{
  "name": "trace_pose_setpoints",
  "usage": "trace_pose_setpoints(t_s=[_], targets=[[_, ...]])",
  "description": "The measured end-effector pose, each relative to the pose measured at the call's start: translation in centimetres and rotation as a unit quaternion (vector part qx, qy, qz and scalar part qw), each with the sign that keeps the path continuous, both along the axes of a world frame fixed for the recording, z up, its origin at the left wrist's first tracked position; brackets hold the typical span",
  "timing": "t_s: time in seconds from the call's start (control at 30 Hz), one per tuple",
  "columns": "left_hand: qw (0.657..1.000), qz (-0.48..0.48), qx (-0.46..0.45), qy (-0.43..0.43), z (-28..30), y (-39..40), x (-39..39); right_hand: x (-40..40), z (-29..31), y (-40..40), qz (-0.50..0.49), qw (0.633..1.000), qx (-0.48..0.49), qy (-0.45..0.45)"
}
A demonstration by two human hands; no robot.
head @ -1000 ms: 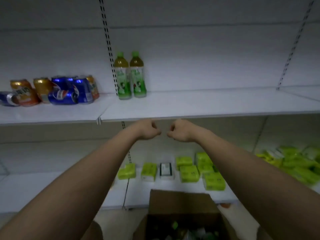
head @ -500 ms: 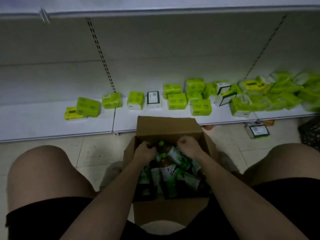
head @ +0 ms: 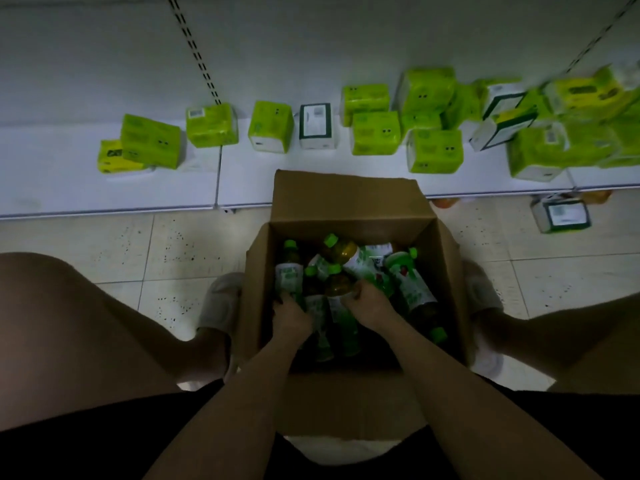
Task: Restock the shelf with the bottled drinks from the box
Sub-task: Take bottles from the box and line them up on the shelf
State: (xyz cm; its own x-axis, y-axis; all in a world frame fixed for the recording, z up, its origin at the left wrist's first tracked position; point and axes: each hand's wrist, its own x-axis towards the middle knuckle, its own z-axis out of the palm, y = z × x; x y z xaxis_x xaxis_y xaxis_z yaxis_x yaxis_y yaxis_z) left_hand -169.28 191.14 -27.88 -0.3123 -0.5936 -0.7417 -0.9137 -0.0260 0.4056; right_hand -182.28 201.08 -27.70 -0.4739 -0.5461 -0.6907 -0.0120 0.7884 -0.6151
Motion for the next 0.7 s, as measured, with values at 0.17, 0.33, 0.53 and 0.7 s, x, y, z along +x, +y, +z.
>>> trace_pose_setpoints(t_s=[0.17,0.33,0.53,0.7], targets=[[0.987,-0.094,-0.086,-0.102,-0.8,1.2,-0.5,-0.8,-4.1,-2.3,-0.041,0.998,-0.017,-0.032],[0.989,-0.045,-0.078,-0.114,-2.8,1.0,-0.6,0.1,-5.7,-3.1,-0.049,0.998,-0.012,-0.027],[0.995,0.025,-0.054,-0.084,-3.8,0.4,-1.0,-0.2,-7.3,-3.0,-0.072,0.997,-0.003,-0.015],[0.989,-0.058,-0.029,-0.131,-3.3,0.7,-1.2,-0.1,-8.5,-1.9,-0.056,0.998,0.036,-0.005]])
